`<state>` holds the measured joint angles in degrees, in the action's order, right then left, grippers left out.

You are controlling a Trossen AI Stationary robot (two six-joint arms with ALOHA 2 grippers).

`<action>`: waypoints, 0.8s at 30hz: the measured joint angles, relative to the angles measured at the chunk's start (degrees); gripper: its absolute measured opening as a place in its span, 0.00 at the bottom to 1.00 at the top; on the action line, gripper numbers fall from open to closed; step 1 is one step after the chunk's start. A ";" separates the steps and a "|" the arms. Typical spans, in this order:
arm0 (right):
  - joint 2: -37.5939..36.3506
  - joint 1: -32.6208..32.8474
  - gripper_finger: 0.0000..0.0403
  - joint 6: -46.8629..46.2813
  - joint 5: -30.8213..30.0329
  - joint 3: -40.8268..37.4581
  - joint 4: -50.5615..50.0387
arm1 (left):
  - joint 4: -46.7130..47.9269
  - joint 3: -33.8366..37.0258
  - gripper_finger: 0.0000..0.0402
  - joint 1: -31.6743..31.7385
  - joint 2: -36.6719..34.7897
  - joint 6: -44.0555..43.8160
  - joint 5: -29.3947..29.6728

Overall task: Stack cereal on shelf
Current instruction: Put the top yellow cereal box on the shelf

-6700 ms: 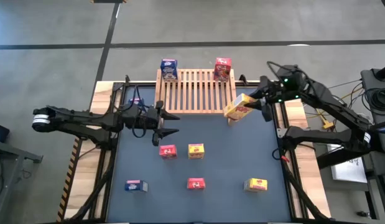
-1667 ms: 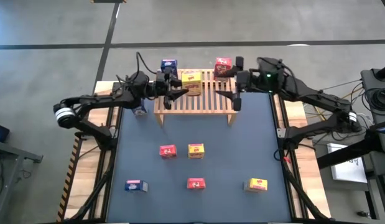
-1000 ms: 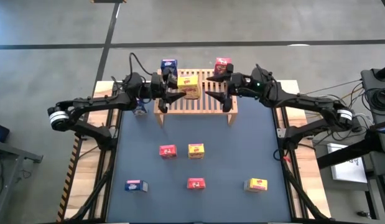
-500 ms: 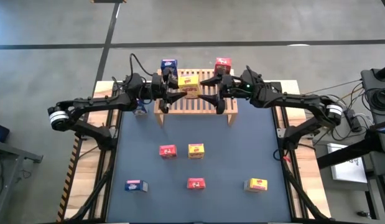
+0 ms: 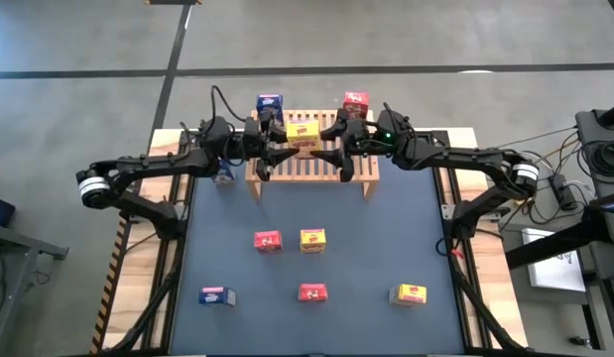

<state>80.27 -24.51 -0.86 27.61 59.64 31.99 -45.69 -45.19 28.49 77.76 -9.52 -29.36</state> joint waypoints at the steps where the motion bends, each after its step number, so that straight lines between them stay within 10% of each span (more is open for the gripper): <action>1: 0.00 0.00 0.47 0.02 0.03 0.00 -0.09 | 0.04 0.00 0.40 0.00 0.00 0.00 0.00; 16: -1.89 -0.10 0.42 4.23 -0.86 -0.04 -9.49 | 17.77 -0.15 0.65 2.82 -9.12 4.38 1.97; 24: -2.21 -0.07 0.42 5.46 -0.73 -0.07 -12.00 | 62.04 -25.83 0.71 -0.46 -11.32 17.78 13.42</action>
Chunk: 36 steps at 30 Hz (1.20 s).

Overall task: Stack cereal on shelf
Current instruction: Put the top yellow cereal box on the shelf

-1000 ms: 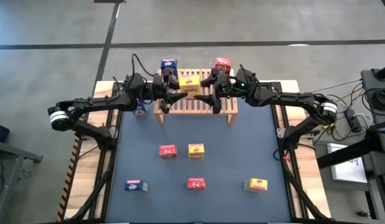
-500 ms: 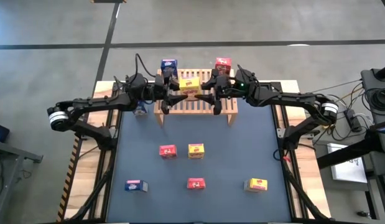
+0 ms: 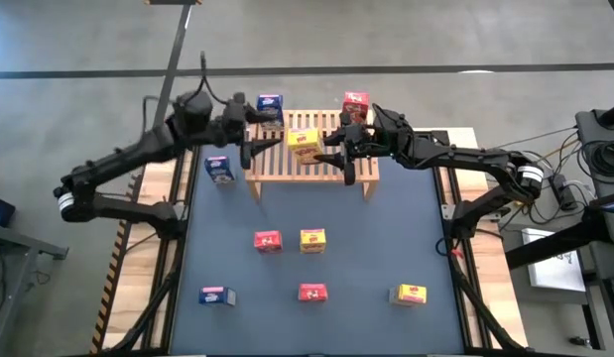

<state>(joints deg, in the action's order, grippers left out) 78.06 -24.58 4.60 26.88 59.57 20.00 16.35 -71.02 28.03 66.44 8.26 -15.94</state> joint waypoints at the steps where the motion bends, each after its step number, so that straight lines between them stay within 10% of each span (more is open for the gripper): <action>1: 0.00 0.00 0.42 0.06 0.01 0.00 -0.01 | 5.53 -4.66 0.71 -0.57 1.72 2.02 1.07; 8: -0.07 0.04 0.42 0.46 -0.50 0.00 0.01 | 35.72 -30.95 0.71 -1.73 16.89 9.05 1.66; 22: -0.11 -0.02 0.42 1.21 -1.65 -0.07 -1.75 | 54.15 -56.78 0.71 -2.65 31.69 14.22 -2.82; 36: -0.11 0.04 0.42 1.86 -2.88 -0.07 -1.93 | 58.45 -63.82 0.71 -6.21 39.08 16.15 7.09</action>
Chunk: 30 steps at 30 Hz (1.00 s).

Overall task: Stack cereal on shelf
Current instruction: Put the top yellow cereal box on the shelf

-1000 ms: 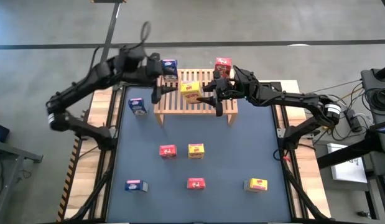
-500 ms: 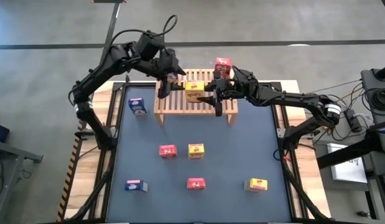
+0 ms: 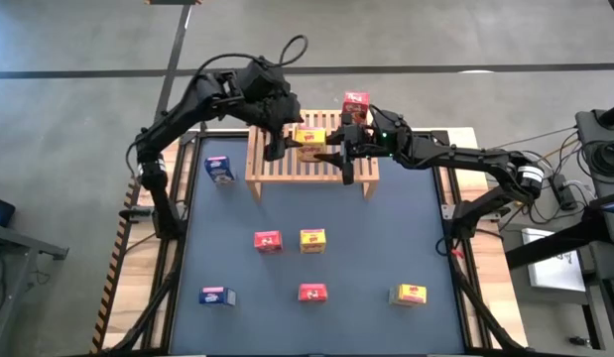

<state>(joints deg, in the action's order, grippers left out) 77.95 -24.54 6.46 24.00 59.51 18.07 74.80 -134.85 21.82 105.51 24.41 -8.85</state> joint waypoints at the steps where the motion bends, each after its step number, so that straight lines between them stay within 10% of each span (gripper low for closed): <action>1: 0.00 -0.04 0.42 0.02 0.01 0.00 0.04 | -0.06 0.00 0.71 -0.02 0.18 0.11 0.11; 30: 0.00 -0.06 0.42 -0.48 -0.23 0.09 0.62 | -0.06 -0.04 0.48 -0.02 1.40 -0.46 -0.88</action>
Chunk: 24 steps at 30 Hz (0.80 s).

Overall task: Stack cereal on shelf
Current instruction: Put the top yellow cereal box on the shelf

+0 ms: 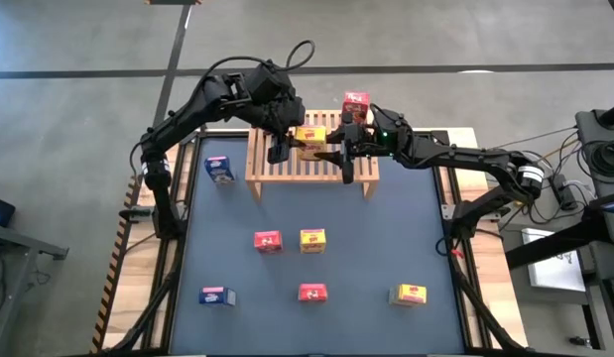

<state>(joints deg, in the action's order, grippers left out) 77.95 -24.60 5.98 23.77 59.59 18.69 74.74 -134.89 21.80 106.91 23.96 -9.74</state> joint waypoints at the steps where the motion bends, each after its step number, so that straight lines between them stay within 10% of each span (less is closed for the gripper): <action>1: 0.00 0.00 0.42 0.00 0.00 0.00 0.06 | 0.00 0.00 0.48 0.00 -0.02 -0.19 0.00; 24: 0.04 0.11 0.66 0.24 -1.59 0.00 0.95 | -0.20 0.02 0.48 0.07 -0.02 -3.27 0.39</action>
<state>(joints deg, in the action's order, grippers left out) 78.00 -24.49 6.22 22.18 59.59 19.64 74.54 -134.87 21.87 106.89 20.69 -9.34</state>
